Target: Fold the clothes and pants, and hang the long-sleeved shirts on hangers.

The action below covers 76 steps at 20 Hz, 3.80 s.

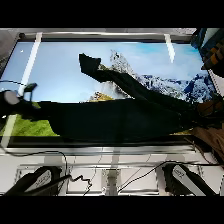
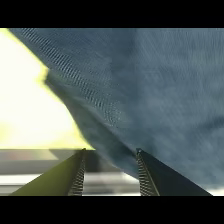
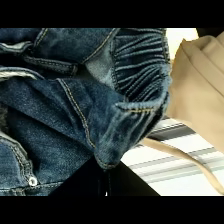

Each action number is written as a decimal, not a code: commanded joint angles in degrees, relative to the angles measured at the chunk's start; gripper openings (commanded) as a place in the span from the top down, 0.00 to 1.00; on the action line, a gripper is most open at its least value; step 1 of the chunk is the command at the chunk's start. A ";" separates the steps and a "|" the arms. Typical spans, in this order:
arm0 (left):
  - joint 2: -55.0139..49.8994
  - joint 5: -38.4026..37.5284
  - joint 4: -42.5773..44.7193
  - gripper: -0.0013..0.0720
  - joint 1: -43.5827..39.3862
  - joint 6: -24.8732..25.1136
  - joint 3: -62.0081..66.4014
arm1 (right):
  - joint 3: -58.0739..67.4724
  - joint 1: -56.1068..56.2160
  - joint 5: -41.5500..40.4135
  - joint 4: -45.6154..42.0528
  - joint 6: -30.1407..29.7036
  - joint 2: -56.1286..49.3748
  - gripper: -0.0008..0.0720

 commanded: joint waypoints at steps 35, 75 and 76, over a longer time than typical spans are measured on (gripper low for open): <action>-9.99 23.37 -32.15 0.95 21.94 14.12 7.89 | -0.04 0.04 -2.78 6.21 11.76 0.35 0.89; -10.78 9.49 9.62 0.04 18.78 -15.87 14.51 | 15.98 -14.10 -4.31 22.25 -3.85 -29.49 0.18; -10.80 9.90 9.60 0.04 18.75 -15.89 14.51 | 15.96 -14.71 -4.98 22.29 -3.93 -30.73 0.18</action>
